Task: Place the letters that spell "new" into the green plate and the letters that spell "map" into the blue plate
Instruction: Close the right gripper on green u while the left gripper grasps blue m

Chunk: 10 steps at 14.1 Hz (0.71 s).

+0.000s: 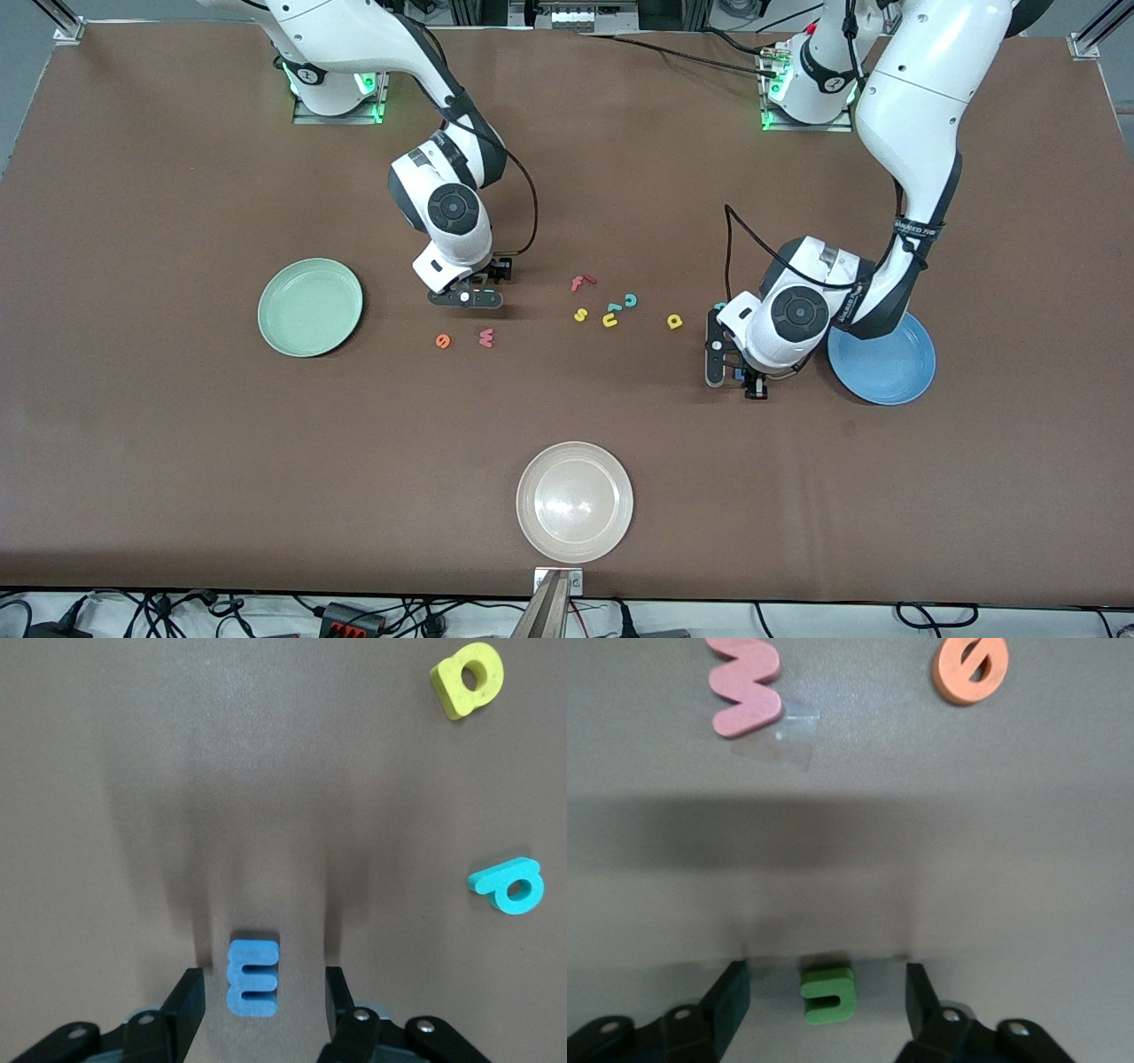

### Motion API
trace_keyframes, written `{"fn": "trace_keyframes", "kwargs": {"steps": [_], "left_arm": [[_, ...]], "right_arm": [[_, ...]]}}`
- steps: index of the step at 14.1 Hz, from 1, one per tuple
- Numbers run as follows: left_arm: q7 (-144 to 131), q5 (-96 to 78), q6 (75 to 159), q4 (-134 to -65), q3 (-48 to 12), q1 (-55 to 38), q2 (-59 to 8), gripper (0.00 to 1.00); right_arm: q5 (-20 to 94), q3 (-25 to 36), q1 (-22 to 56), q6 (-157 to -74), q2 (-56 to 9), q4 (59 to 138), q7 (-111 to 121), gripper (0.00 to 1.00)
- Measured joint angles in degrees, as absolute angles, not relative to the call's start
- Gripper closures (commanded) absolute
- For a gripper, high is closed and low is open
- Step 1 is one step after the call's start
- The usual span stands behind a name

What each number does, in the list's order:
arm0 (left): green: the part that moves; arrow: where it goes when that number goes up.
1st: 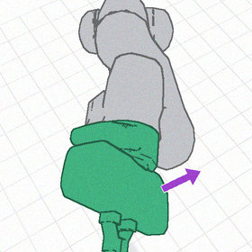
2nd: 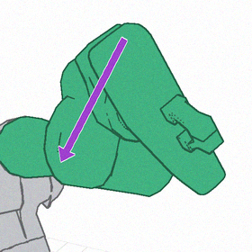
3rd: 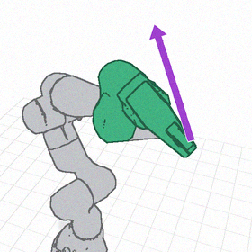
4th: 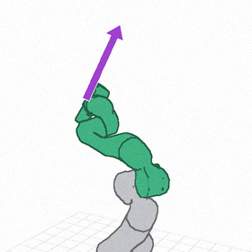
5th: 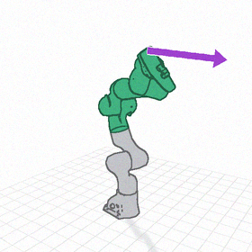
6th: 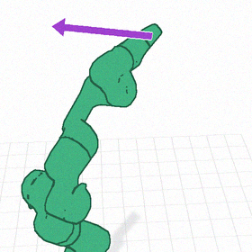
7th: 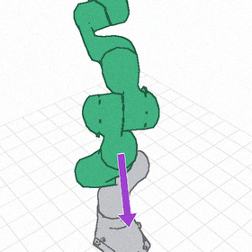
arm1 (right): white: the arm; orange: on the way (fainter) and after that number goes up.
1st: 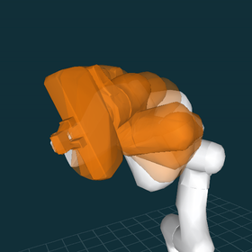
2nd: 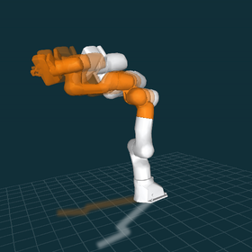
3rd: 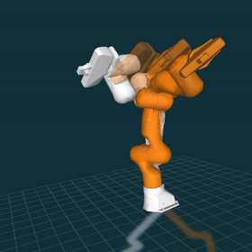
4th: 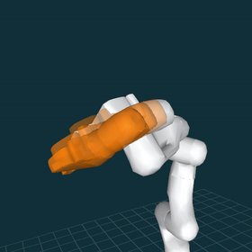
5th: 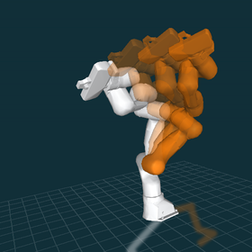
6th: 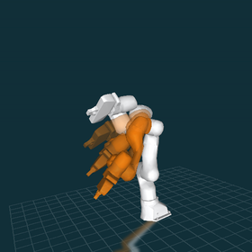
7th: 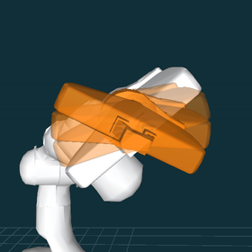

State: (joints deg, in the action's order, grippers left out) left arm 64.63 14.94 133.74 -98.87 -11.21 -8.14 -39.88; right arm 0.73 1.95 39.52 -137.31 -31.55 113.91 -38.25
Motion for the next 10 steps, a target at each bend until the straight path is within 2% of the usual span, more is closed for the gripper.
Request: {"fn": "trace_keyframes", "kwargs": {"steps": [3,4,6,7,9,10], "left_arm": [[64.7,15.0,134.3,-98.8,-11.2,-8.1,-40.4,0.43],[64.7,15.3,134.8,-98.8,-11.2,-8.1,-40.5,0.48],[64.8,16.0,135.3,-98.8,-11.1,-8.1,-40.8,0.74],[64.8,16.0,135.5,-98.8,-11.1,-8.1,-41.0,0.83],[64.8,16.0,136.0,-98.6,-11.1,-8.1,-41.1,0.91],[64.8,16.0,136.0,-98.5,-11.1,-8.0,-41.0,0.91]], "right_arm": [[1.2,1.7,39.5,-137.4,-31.7,113.9,-38.3,0.37],[2.1,1.6,39.5,-137.4,-31.6,113.9,-38.3,0.4],[2.8,1.5,39.5,-137.4,-31.6,113.8,-38.3,0.47],[3.1,1.5,39.6,-137.4,-31.6,113.8,-38.3,0.49],[3.2,1.5,39.6,-137.4,-31.6,113.8,-38.3,0.6],[3.2,1.5,39.6,-137.4,-31.6,113.8,-38.3,0.68]]}}
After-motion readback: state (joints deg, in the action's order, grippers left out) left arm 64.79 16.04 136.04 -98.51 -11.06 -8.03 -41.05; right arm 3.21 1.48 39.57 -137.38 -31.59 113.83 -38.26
